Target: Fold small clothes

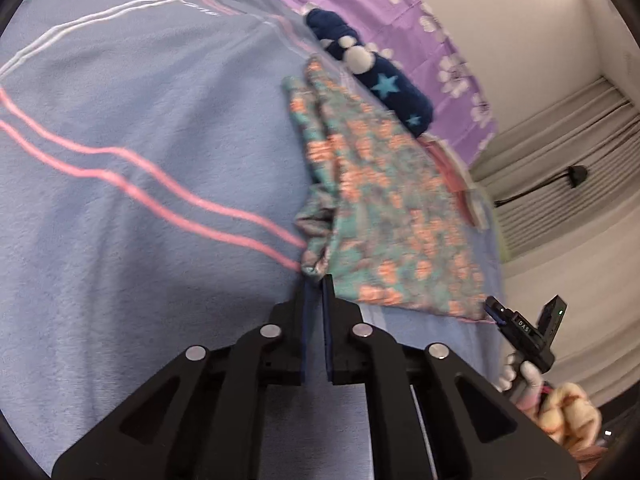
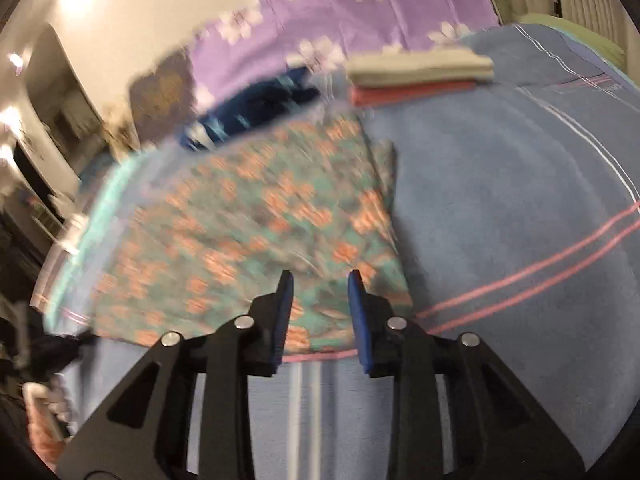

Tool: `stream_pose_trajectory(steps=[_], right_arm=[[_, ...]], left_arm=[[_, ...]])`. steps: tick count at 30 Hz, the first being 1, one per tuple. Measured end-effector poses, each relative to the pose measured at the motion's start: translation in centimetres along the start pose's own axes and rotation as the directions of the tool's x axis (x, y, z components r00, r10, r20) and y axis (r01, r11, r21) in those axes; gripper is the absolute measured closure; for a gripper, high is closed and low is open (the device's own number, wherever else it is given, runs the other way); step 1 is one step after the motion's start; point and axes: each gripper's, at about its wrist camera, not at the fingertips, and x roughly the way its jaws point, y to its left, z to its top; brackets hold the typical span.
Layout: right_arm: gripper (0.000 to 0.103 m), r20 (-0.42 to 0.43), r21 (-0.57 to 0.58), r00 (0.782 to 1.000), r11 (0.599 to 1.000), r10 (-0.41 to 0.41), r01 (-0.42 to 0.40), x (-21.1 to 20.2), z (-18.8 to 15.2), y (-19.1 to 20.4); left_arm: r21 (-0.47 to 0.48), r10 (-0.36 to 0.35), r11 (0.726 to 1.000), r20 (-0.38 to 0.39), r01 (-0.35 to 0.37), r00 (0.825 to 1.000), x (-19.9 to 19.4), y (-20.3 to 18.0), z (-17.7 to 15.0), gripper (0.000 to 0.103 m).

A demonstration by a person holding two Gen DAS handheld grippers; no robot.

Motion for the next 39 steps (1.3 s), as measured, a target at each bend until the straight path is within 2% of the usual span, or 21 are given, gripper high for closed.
stream_pose_trajectory(steps=[1,2,3,5,6,8,10,11,13,15,16,18,23,24,26,28,30,34,36,38,39], right_arm=[[0.084,-0.025,0.028,1.000,1.000,-0.004,0.004,0.8,-0.4,-0.9],[0.084,-0.012,0.063,1.000,0.998,0.028,-0.027,0.7,-0.8,-1.6],[0.084,-0.006,0.079,0.999,0.996,0.040,-0.039,0.4,-0.9,-1.8],[0.084,0.008,0.070,0.999,0.997,0.036,-0.036,-0.5,-0.7,-1.6],[0.081,0.021,0.060,0.999,0.997,0.037,-0.038,-0.8,-0.5,-1.2],[0.079,0.055,0.030,0.997,0.998,0.061,-0.063,-1.5,0.1,-0.1],[0.078,0.088,-0.004,0.993,0.997,0.078,-0.078,-1.4,1.0,1.3],[0.078,0.088,-0.015,0.993,0.997,0.074,-0.073,-1.1,1.3,1.9],[0.075,0.051,-0.025,0.998,0.999,0.043,-0.042,-0.4,1.0,2.5],[0.073,-0.004,-0.028,0.999,0.999,-0.044,0.043,1.1,0.6,1.9],[0.075,-0.024,-0.028,0.997,0.997,-0.072,0.071,1.9,0.0,1.2],[0.075,0.015,-0.054,0.998,0.997,-0.053,0.053,1.8,-0.7,0.9],[0.073,0.022,-0.123,0.993,0.985,-0.118,0.119,0.7,-0.5,3.2],[0.073,0.039,-0.147,0.995,0.984,-0.095,0.100,0.3,-0.4,4.4],[0.072,0.083,-0.240,0.996,0.969,-0.039,0.058,-1.1,-0.5,7.3],[0.062,0.098,-0.343,0.995,0.939,0.020,0.015,-1.8,-0.9,10.4],[0.060,0.065,-0.457,0.993,0.888,0.100,-0.060,-1.7,-2.0,14.3],[0.057,-0.040,-0.629,0.980,0.758,0.195,-0.176,-0.3,-5.1,21.4],[0.056,-0.079,-0.707,0.969,0.672,0.235,-0.221,-0.2,-6.9,24.8],[0.053,-0.094,-0.790,0.958,0.565,0.269,-0.237,-0.5,-8.9,28.1],[0.051,-0.094,-0.811,0.957,0.536,0.273,-0.233,-0.6,-9.6,29.0]], left_arm=[[0.023,0.032,0.999,0.008,-0.033,0.999,-0.3,-0.1,-0.1,0.098],[0.050,0.072,0.996,0.020,-0.073,0.997,-0.6,-0.4,-0.2,0.098],[0.095,0.142,0.985,0.046,-0.145,0.989,-1.2,-1.0,-0.1,0.098],[0.201,0.262,0.938,0.128,-0.284,0.956,-2.4,-2.9,0.2,0.097],[0.238,0.248,0.930,0.158,-0.280,0.956,-3.1,-3.9,0.5,0.097],[0.306,0.151,0.931,0.183,-0.202,0.971,-3.8,-6.0,1.1,0.096],[0.397,0.087,0.904,0.196,-0.160,0.977,-3.3,-8.3,1.2,0.089],[0.427,0.086,0.889,0.196,-0.164,0.977,-2.6,-9.2,1.1,0.084],[0.462,0.122,0.867,0.169,-0.187,0.978,-0.2,-10.1,0.8,0.066],[0.456,0.165,0.868,0.109,-0.197,0.980,2.4,-8.9,0.3,0.065],[0.439,0.217,0.870,0.066,-0.223,0.974,4.3,-7.6,0.0,0.065],[0.444,0.183,0.873,0.084,-0.201,0.979,3.7,-7.0,-0.4,0.064],[0.406,0.164,0.894,0.099,-0.191,0.981,1.3,-6.7,0.4,0.064],[0.394,0.157,0.898,0.125,-0.194,0.980,0.3,-6.5,0.5,0.064],[0.349,0.183,0.905,0.196,-0.243,0.963,-1.8,-5.3,1.1,0.063],[0.298,0.251,0.903,0.217,-0.309,0.943,-2.5,-3.9,1.7,0.061],[0.251,0.314,0.898,0.210,-0.362,0.926,-2.6,-2.3,1.9,0.061],[0.205,0.304,0.917,0.200,-0.343,0.931,-3.2,-0.5,1.5,0.061],[0.197,0.301,0.919,0.204,-0.341,0.931,-3.4,-0.3,1.4,0.059],[0.187,0.282,0.928,0.214,-0.323,0.935,-3.8,-0.2,1.4,0.057],[0.183,0.267,0.934,0.220,-0.308,0.938,-3.9,-0.3,1.4,0.057]])
